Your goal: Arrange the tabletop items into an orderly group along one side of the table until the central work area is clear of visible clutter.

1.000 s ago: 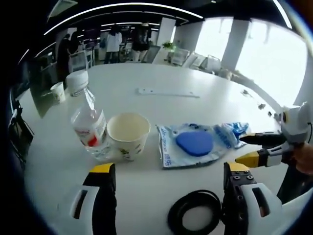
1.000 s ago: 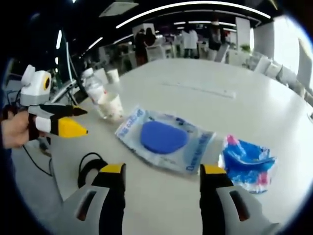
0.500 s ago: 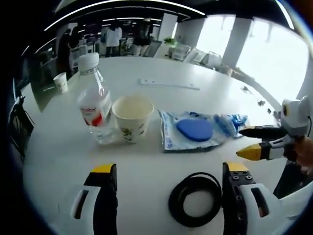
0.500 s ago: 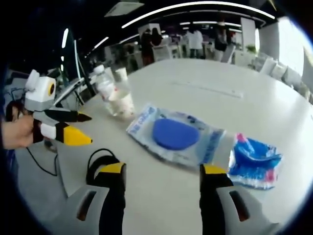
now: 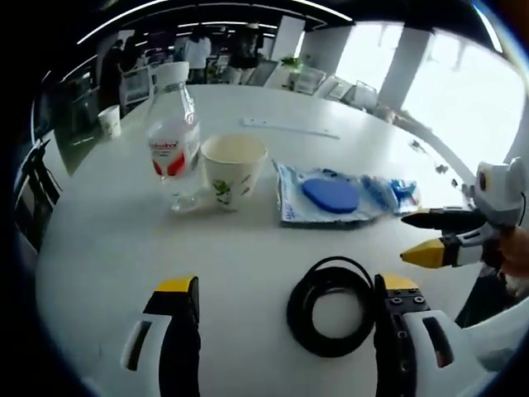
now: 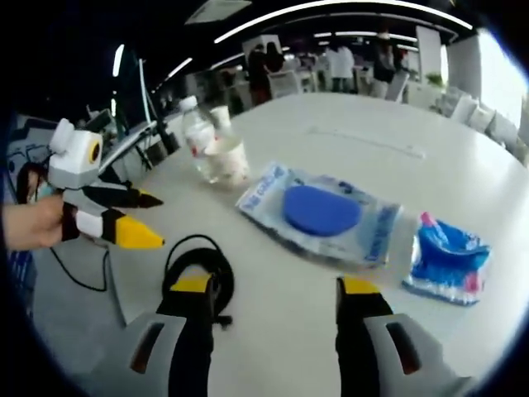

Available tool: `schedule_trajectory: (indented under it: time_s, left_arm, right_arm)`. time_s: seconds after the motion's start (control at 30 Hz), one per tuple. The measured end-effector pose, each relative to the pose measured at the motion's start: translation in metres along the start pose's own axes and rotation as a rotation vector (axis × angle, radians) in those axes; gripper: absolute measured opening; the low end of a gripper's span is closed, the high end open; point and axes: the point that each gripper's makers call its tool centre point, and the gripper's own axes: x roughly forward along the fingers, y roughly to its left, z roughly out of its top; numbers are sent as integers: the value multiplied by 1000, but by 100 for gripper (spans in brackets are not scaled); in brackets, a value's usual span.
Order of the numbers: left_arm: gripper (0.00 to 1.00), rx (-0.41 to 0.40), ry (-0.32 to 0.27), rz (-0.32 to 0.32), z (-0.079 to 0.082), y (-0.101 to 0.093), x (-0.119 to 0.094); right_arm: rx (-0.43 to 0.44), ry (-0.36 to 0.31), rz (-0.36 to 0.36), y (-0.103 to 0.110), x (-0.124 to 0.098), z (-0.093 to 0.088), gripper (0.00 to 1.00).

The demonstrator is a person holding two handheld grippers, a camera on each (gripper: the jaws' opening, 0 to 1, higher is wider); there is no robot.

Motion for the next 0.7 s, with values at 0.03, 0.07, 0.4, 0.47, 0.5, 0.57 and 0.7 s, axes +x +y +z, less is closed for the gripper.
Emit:
schedule_trajectory:
  time_s: [0.03, 0.07, 0.4, 0.47, 0.5, 0.57, 0.7]
  left_arm:
    - [83, -2, -1, 0, 0, 0, -1]
    - [83, -6, -4, 0, 0, 1, -2]
    - [79, -19, 18, -23, -15, -4, -1]
    - [78, -24, 26, -31, -20, -7, 0]
    - [78, -26, 29, -33, -22, -8, 0]
    - [78, -31, 30, -34, -26, -10, 0]
    - [75, -66, 40, -46, -34, -12, 2]
  right_arm:
    - [0, 0, 0, 0, 0, 0, 56]
    - [2, -2, 1, 0, 0, 1, 56]
    - [-8, 17, 38, 17, 3, -9, 54]
    - [-7, 21, 47, 21, 4, -11, 53]
    - [-5, 23, 53, 23, 4, -11, 52]
    - [-4, 31, 63, 27, 6, -14, 51]
    - [3, 47, 79, 34, 10, -20, 49]
